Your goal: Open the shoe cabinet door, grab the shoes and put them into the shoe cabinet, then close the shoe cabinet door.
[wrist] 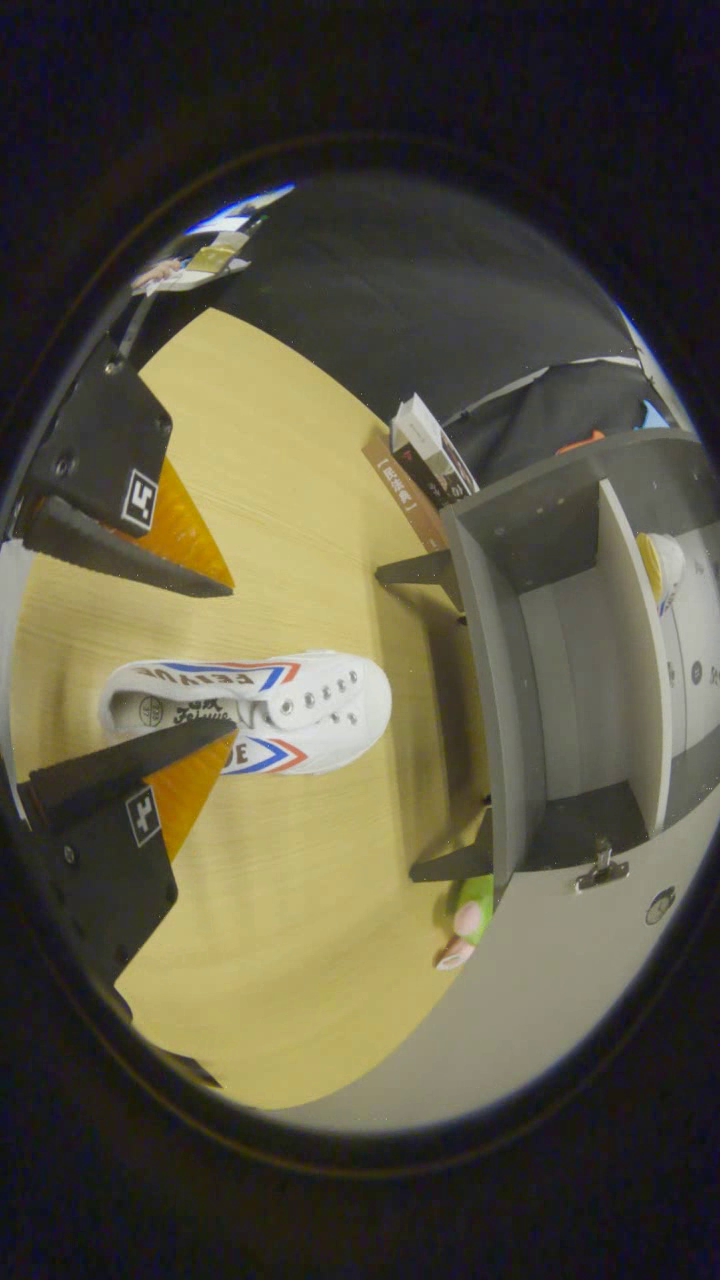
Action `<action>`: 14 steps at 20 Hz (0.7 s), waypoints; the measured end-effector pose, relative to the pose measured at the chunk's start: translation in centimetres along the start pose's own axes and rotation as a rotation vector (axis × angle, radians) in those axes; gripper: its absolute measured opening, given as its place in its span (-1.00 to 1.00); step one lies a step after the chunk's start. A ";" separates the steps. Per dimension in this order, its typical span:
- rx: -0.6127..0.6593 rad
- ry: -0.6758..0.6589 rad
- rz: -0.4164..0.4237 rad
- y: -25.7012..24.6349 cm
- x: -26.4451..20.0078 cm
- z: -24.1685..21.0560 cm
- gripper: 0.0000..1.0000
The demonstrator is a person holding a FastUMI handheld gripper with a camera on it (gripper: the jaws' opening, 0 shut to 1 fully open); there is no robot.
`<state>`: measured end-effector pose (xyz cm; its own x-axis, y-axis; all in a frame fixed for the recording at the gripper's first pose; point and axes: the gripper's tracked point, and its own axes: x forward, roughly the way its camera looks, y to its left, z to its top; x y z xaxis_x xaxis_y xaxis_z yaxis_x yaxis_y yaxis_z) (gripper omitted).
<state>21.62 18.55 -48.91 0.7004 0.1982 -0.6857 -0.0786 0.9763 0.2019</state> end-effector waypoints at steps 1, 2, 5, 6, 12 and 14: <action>0.018 -0.003 0.000 0.2 0.5 -0.4 0.33; 0.022 -0.029 0.006 0.4 1.1 -0.2 0.19; 0.059 -0.122 -0.053 -1.1 3.5 0.8 -0.21; 0.083 -0.157 -0.048 -1.4 4.0 1.3 -0.36; -0.018 -0.282 -0.017 -1.3 3.1 2.4 -0.89; -0.033 -0.322 -0.019 -1.6 1.7 3.0 -0.90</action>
<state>25.01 17.09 -48.29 0.8898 0.1470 -0.4320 -0.0823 0.9829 0.1649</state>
